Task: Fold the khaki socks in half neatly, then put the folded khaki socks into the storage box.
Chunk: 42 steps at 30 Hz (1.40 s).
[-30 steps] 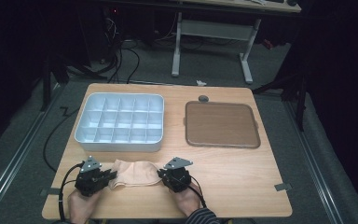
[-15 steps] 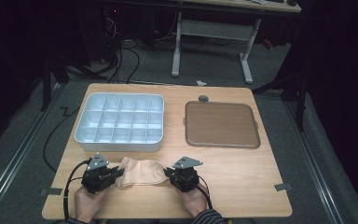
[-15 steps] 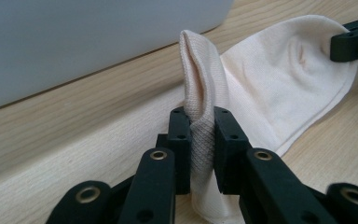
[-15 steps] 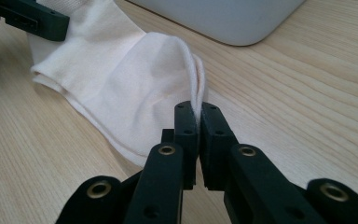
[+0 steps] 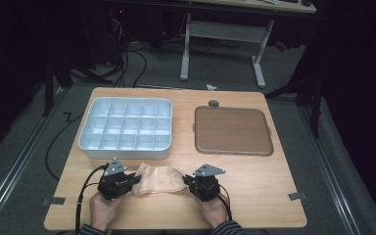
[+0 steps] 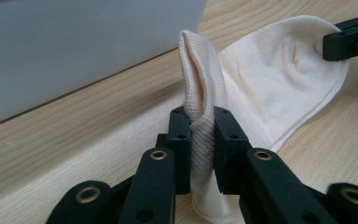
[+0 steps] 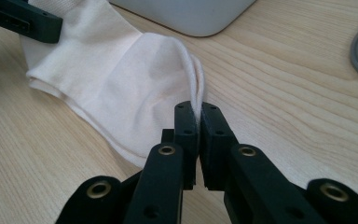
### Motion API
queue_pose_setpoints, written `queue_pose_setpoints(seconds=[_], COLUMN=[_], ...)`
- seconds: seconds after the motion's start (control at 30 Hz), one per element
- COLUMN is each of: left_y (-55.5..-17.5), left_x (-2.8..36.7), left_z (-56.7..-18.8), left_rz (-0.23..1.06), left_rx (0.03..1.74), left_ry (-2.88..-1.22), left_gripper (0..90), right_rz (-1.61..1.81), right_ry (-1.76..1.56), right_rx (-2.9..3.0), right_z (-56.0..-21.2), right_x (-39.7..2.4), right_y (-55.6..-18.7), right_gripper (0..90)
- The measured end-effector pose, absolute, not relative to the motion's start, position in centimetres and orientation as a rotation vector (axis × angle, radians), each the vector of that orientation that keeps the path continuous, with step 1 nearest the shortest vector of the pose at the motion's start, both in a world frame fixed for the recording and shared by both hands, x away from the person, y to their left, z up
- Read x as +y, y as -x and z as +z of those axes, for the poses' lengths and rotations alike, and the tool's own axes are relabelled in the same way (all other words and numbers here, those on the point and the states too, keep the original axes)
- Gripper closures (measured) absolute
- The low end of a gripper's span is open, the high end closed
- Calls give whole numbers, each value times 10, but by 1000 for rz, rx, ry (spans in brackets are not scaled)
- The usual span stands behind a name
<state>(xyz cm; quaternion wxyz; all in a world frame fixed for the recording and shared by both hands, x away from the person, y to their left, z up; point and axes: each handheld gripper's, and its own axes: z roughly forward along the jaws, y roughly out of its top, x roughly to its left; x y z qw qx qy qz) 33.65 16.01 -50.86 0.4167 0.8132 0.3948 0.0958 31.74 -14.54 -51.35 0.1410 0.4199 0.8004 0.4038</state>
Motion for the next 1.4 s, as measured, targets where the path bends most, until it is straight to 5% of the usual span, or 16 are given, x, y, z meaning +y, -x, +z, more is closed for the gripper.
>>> queue_pose_setpoints(seconds=[1.4], left_y=[-356], left_x=[95], left_z=[-519], left_rz=[210], left_rx=[968], left_ry=[-2085], left_gripper=[787], right_rz=[1115], right_ry=[-1344], right_rx=[2243], right_z=[-525], right_x=[-209], right_y=[-318], right_gripper=[863])
